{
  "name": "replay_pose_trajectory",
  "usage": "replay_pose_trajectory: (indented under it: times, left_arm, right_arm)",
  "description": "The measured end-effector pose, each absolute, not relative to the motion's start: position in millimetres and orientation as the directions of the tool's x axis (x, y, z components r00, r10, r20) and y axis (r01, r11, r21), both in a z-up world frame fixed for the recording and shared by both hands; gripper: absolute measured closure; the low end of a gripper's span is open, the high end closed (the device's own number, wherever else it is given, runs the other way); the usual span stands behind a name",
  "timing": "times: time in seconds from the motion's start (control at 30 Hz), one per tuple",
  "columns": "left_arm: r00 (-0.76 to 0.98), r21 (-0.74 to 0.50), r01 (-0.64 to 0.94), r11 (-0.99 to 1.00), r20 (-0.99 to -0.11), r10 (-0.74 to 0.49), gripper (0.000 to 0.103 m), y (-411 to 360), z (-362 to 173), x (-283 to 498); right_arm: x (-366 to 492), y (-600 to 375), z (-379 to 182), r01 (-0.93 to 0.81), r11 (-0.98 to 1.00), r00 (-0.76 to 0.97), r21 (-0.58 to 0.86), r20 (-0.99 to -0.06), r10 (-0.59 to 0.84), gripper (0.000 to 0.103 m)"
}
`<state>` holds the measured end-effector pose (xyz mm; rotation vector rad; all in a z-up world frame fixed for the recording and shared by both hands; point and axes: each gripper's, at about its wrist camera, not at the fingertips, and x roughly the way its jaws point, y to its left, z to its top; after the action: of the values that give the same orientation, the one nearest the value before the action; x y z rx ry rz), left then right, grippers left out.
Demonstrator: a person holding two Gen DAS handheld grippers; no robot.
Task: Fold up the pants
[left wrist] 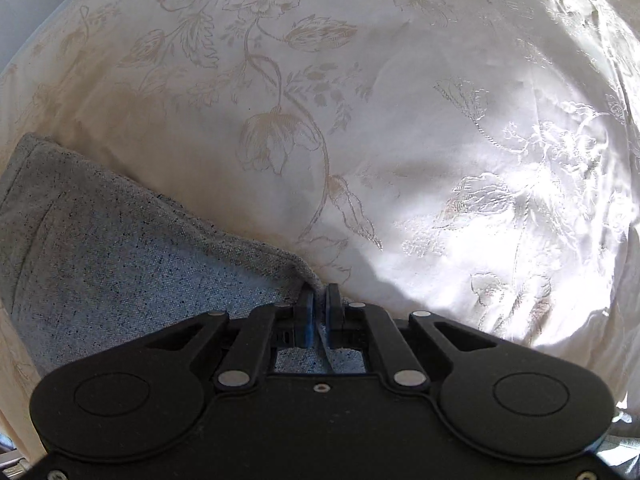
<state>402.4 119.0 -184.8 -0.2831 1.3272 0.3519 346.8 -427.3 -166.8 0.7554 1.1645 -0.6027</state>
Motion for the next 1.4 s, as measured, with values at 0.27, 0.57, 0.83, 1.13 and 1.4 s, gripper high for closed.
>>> replay_pose_trajectory:
  times: [0.27,0.57,0.83,1.13,1.4]
  left_arm:
    - [0.203,-0.008,-0.428,0.904,-0.975,0.088,0.096,121,-191,402]
    - [0.229,-0.012,-0.416,0.909,-0.969,0.092,0.096,121,-187,403]
    - [0.244,0.112,-0.347,0.931,-0.948,0.205,0.092,117,-183,421]
    - [0.356,0.055,-0.127,0.99,-0.929,0.097,0.087,49,-125,352]
    - [0.24,-0.035,-0.098,0.995,-0.971,-0.011,0.087,1,-136,297]
  right_arm:
    - [350,-444,-163,0.705,0.636,0.461,0.315,-0.884,-0.074,0.086]
    - [290,-459,-115,0.634,0.734,0.47,0.244,-0.875,-0.115,0.082]
    - [228,-449,-133,0.593,0.786,0.421,0.178,-0.9,-0.113,0.082]
    - [224,-432,-143,0.373,0.919,0.481,0.127,-0.874,-0.075,0.082]
    - [249,-448,-163,0.221,0.96,0.454,0.171,-0.889,0.054,0.072]
